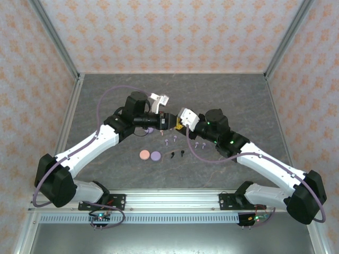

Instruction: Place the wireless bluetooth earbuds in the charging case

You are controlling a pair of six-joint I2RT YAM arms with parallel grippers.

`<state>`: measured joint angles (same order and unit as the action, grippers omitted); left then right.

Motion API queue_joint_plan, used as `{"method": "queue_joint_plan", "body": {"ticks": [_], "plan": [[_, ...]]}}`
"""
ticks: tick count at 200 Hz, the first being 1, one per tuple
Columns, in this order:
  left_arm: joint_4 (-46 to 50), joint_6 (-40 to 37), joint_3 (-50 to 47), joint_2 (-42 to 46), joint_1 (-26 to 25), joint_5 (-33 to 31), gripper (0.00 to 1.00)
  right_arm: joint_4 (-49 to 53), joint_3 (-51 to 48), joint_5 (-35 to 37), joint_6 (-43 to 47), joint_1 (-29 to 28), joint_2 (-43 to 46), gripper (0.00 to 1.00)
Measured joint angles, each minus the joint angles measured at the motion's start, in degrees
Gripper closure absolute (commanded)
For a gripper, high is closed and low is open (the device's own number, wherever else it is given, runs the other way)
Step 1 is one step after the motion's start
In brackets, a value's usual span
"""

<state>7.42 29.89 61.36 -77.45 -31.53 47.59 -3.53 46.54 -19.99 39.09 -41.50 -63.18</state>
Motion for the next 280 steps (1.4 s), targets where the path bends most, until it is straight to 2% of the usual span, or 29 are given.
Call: {"method": "queue_joint_plan", "body": {"ticks": [56,76,135,172,198,229,249,280], "plan": [[0.0,-1.11,0.0,-0.2,0.0,-0.04,0.72,0.0,-0.02,-0.07,-0.04,0.0,-0.09,0.51],[-0.02,-1.46,0.0,-0.2,0.0,-0.04,0.74,0.22,0.0,-0.31,-0.44,0.02,-0.24,0.4],[-4.33,-3.28,-2.62,2.08,-0.37,-2.23,0.81,3.58,0.02,-0.83,-4.48,0.0,-0.13,0.0],[-9.42,-6.43,-7.02,5.25,-0.37,-5.01,0.81,6.97,0.02,-1.86,-8.83,0.59,2.29,0.01],[-15.06,-8.59,-11.89,7.93,-0.37,-6.73,0.82,6.86,-1.01,-7.89,-15.26,5.29,5.35,0.01],[-20.57,-10.99,-16.37,10.73,-0.37,-8.24,0.86,0.07,-6.78,-16.55,-27.41,11.82,8.57,0.0],[-22.4,-12.87,-17.92,12.26,-0.37,-8.83,0.88,-4.22,-8.79,-19.74,-34.12,12.66,8.48,0.01],[-23.98,-15.87,-18.8,13.7,-0.37,-9.2,0.96,-11.69,-9.01,-22.05,-42.1,12.68,7.98,0.04]]}}
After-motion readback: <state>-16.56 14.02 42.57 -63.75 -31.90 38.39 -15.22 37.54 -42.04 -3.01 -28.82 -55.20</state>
